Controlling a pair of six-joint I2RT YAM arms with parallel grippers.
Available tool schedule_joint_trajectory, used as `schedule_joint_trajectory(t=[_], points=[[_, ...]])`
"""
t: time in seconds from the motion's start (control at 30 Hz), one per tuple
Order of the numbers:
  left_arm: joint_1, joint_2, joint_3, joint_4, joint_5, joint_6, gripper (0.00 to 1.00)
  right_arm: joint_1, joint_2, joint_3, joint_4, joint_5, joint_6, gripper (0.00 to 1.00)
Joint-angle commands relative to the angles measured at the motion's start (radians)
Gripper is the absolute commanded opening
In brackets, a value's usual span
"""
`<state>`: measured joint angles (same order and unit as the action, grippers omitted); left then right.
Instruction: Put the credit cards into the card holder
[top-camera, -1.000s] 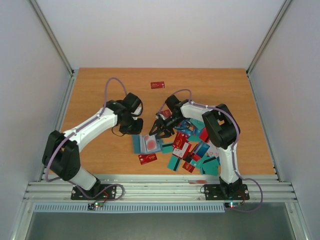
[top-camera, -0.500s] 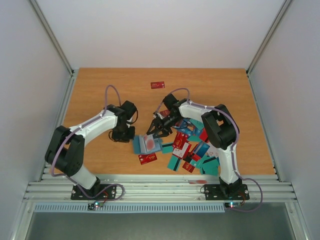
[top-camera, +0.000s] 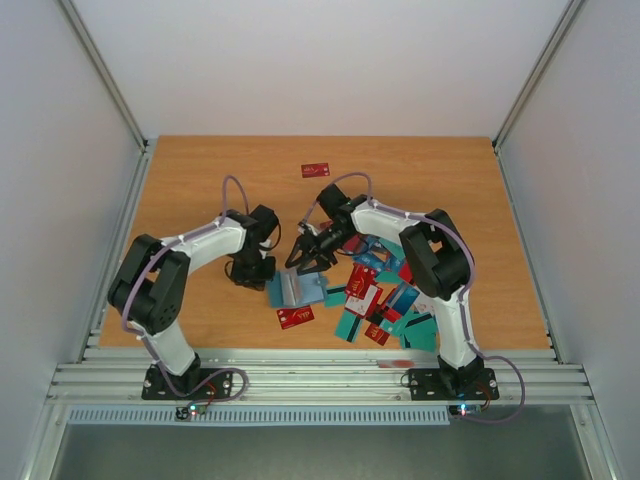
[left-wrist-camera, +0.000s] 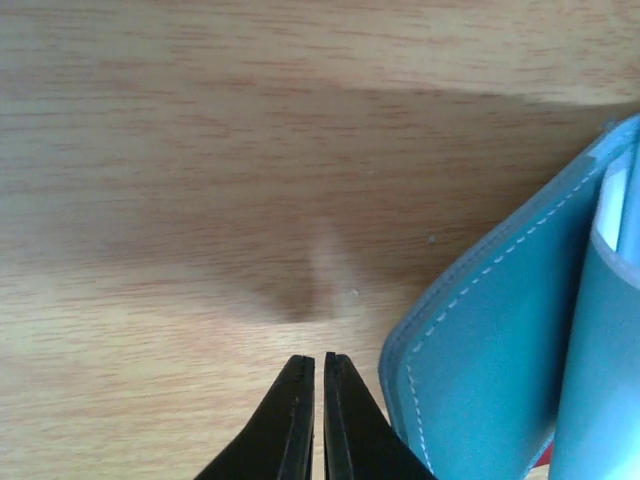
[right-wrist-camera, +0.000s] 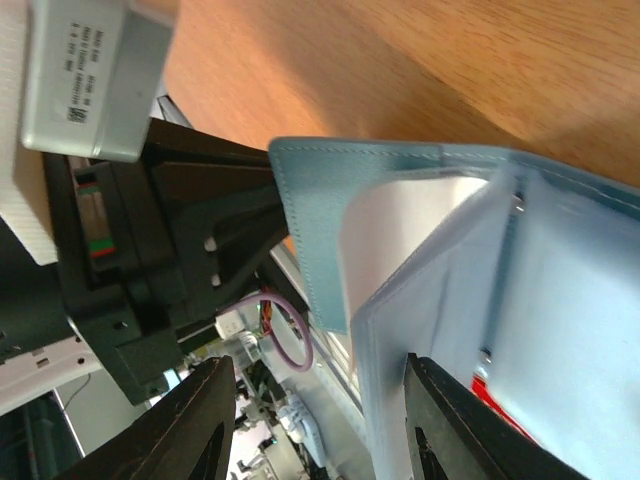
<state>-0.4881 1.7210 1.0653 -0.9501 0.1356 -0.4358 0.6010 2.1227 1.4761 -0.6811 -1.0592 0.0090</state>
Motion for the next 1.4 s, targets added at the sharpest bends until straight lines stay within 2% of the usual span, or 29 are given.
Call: schedule_joint_trajectory(t=[0.0,0.37,0.6,1.0,1.37], points=[[0.005,0.029,0.031,0.035,0.030,0.017,0.07,0.028,0.032,0.051,-0.006,-0.020,0.033,0.48],[0.007,0.132,0.089,0.075,0.065,0.035,0.07,0.042,0.098,0.087,0.046,-0.049,0.091,0.48],[0.047,0.171,0.122,0.116,0.130,0.026,0.06,0.037,0.124,0.096,0.077,-0.032,0.126,0.50],[0.109,-0.045,0.029,0.142,0.141,0.034,0.08,0.009,0.059,0.070,0.089,-0.028,0.127,0.50],[0.107,-0.302,-0.026,0.113,0.175,0.026,0.16,-0.031,-0.082,0.050,-0.053,0.084,0.022,0.51]])
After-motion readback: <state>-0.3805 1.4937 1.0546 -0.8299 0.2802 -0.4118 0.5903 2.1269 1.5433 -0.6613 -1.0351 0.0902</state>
